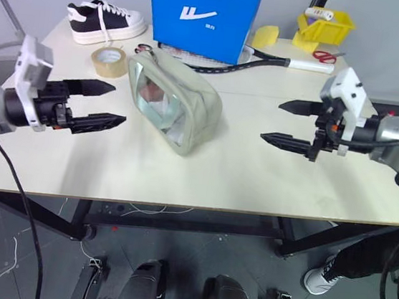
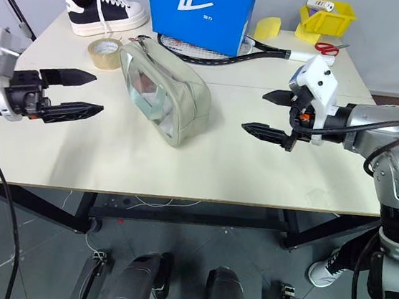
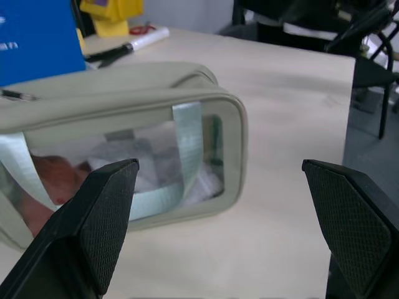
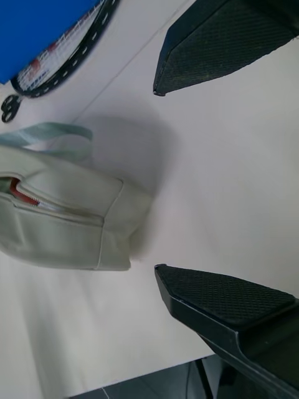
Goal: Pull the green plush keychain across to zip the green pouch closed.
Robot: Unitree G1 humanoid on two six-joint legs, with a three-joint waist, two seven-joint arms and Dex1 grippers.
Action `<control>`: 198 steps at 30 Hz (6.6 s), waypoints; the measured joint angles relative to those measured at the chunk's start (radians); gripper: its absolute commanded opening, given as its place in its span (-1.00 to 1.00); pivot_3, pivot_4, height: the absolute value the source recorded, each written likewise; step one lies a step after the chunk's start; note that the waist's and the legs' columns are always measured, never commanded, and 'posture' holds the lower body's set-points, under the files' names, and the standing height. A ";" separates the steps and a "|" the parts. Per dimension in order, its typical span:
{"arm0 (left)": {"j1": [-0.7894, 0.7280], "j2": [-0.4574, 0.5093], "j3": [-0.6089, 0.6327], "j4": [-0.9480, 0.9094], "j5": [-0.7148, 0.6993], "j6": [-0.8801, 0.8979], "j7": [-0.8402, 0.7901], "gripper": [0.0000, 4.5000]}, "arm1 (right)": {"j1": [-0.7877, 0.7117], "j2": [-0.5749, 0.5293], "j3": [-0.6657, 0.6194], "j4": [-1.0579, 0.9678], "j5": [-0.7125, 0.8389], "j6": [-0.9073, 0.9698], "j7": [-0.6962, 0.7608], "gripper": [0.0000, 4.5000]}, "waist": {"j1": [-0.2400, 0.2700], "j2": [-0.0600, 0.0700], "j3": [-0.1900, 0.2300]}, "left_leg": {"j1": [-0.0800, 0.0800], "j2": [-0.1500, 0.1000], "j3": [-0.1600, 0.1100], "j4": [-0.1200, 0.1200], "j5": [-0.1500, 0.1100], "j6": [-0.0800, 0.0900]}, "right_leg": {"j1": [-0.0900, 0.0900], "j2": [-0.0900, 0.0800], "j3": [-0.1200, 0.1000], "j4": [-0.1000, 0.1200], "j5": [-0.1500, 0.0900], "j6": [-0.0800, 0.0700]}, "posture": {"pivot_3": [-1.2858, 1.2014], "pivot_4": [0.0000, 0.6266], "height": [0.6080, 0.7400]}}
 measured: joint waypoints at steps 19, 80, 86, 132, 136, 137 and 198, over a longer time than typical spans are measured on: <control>0.021 0.021 0.086 -0.005 -0.084 0.017 -0.008 0.99 | -0.619 0.556 0.276 0.574 -0.173 0.071 -0.118 1.00 | -0.003 0.000 0.000 | -0.001 0.000 0.002 0.000 0.003 -0.004 | -0.003 0.002 0.000 0.002 0.000 0.000 | 0.03 -0.52 0.50; 0.070 0.037 -0.015 0.143 0.059 -0.096 -0.112 1.00 | -0.197 0.126 0.287 0.014 -0.251 0.072 0.226 -0.98 | -0.003 0.000 0.000 | -0.002 0.000 0.005 -0.001 0.001 -0.001 | -0.005 0.000 0.001 0.003 0.001 0.001 | 0.03 -0.52 0.50; 0.066 0.037 -0.016 0.232 0.080 -0.109 -0.125 1.00 | -0.197 0.124 0.275 -0.064 -0.193 0.186 0.190 -0.98 | 0.000 0.000 0.000 | -0.002 0.000 0.004 0.000 0.000 -0.001 | -0.005 -0.001 0.001 0.002 0.001 0.001 | 0.03 -0.52 0.50; -0.301 -0.176 -0.201 0.290 0.125 -0.025 -0.116 0.52 | -0.133 0.171 0.242 -0.116 -0.066 0.240 -0.023 -1.00 | -0.006 -0.001 0.000 | -0.002 0.000 0.005 0.000 0.000 0.000 | -0.004 0.001 0.001 0.002 0.001 0.001 | 0.03 -0.52 0.50; -0.307 -0.160 -0.206 0.311 0.158 -0.030 -0.095 0.98 | -0.132 0.172 0.242 -0.116 -0.062 0.246 -0.037 -1.00 | -0.004 -0.001 0.000 | -0.002 0.000 0.005 0.000 0.000 0.000 | -0.004 0.001 0.001 0.002 0.001 0.001 | 0.03 -0.52 0.50; -0.307 -0.150 -0.203 0.319 0.159 -0.033 -0.095 0.98 | -0.131 0.172 0.242 -0.116 -0.059 0.246 -0.041 -1.00 | -0.003 -0.001 0.000 | -0.002 0.000 0.005 0.001 0.000 0.000 | -0.004 0.001 0.001 0.002 0.001 0.001 | 0.03 -0.52 0.50; 0.036 -0.062 -0.131 0.094 0.181 -0.138 -0.067 -1.00 | -0.384 0.508 0.306 0.165 -0.152 0.160 -0.129 -0.98 | 0.003 -0.001 0.000 | -0.001 -0.001 0.004 0.000 0.000 0.001 | -0.003 0.001 0.001 0.002 0.002 0.002 | 0.03 -0.52 0.50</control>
